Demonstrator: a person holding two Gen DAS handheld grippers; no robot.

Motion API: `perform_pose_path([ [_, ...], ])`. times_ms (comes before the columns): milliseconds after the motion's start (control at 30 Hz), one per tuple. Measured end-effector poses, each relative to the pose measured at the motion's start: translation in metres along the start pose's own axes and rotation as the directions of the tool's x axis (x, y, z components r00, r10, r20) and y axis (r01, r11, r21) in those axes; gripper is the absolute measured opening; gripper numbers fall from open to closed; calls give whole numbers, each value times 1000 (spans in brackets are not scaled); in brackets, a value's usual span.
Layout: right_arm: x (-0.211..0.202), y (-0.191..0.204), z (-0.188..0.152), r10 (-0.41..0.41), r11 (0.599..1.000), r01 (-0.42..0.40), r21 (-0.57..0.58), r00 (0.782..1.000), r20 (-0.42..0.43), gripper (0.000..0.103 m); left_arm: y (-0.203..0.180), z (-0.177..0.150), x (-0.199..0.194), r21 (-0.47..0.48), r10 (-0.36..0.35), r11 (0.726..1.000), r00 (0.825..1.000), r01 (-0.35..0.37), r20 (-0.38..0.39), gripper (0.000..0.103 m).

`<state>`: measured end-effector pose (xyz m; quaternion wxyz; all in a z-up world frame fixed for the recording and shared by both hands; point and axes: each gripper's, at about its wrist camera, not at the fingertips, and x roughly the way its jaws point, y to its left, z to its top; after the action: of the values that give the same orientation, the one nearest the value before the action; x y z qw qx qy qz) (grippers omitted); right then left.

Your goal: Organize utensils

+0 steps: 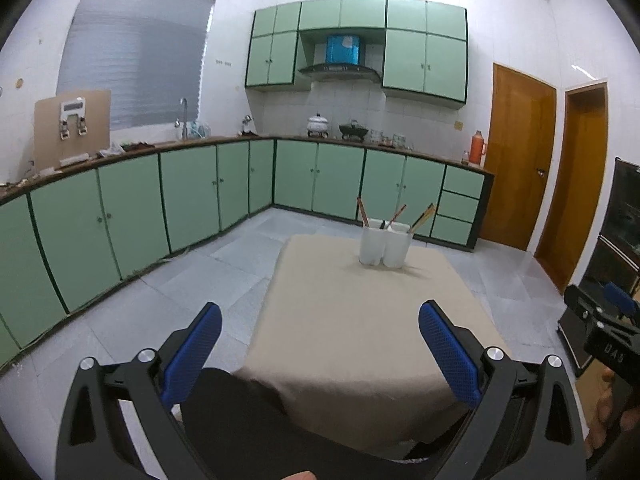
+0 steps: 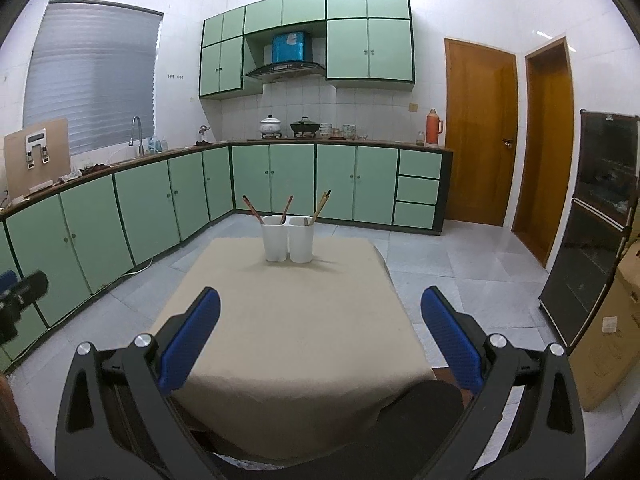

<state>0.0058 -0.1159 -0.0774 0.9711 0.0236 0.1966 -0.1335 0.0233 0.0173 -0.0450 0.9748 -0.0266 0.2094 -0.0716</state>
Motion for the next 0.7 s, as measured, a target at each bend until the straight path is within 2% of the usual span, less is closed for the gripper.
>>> perform_pose_path([
  [167,-3,-2,-1,7,1000,-7,8,1000,7,97,1,2,-7,2,15,1000,999,-15,37,97],
  [700,-9,-4,-2,6,1000,-7,13,999,33,97,-3,0,-14,14,26,1000,997,-27,70,97],
])
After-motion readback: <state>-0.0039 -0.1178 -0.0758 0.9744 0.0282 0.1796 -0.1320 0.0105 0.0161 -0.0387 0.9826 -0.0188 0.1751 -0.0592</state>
